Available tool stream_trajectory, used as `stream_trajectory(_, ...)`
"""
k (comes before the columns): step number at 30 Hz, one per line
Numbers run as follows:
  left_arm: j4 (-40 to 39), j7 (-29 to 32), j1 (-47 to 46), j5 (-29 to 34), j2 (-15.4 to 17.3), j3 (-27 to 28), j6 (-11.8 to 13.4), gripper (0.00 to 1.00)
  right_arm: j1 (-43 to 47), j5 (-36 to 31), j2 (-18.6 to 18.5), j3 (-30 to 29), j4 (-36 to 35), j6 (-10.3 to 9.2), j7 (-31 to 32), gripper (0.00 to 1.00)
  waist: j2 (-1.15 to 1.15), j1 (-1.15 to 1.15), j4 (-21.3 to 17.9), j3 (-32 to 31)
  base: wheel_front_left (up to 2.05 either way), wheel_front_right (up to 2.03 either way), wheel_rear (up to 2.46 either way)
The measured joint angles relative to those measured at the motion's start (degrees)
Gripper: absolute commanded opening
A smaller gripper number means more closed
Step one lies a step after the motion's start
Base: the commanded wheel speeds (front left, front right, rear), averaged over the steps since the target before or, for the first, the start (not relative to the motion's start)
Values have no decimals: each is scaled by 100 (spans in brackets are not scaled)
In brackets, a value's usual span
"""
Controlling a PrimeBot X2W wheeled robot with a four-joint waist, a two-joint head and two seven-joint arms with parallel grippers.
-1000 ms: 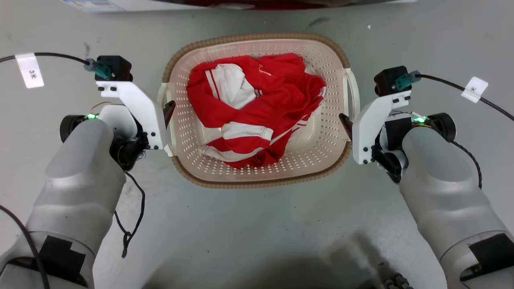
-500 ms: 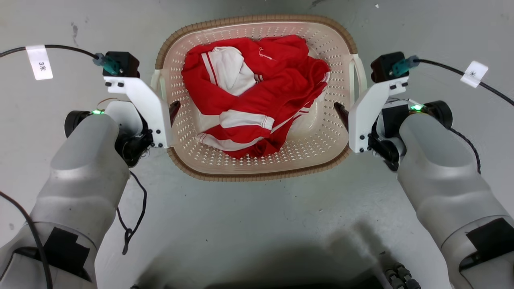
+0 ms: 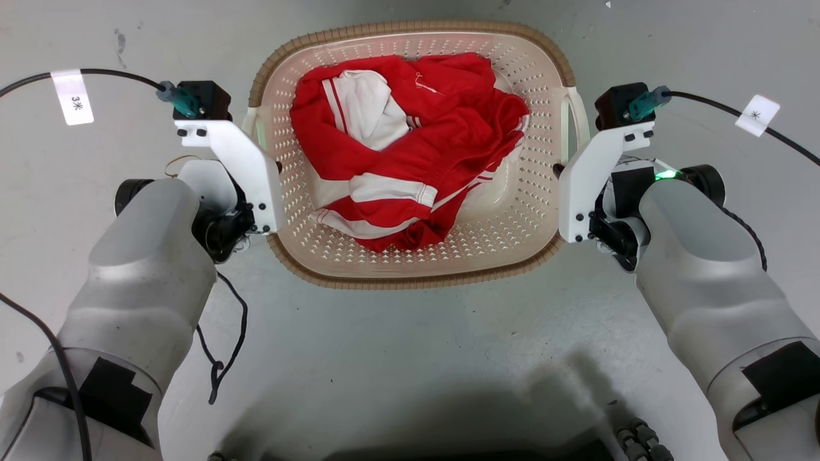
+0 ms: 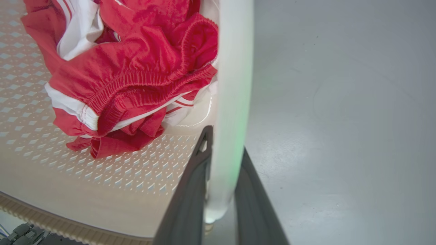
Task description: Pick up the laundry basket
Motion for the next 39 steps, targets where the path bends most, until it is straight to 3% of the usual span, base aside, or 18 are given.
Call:
stream_trajectory(10,80,374,7,-338,-36,-308,5,0,-4,316,-8,171,147,0,172,0,0,0,20,-193,0,0,0)
stream_trajectory(31,488,1935,655,-1227,-191,-624,12,0,608,1395,-44,792,211,-2,2576,0,0,-1,24,-1868,0,0,0)
stream_trajectory(39,670,2320,945,-1402,-265,-681,12,0,933,1712,-47,1005,208,-3,3028,0,0,-1,10,-2644,0,0,0)
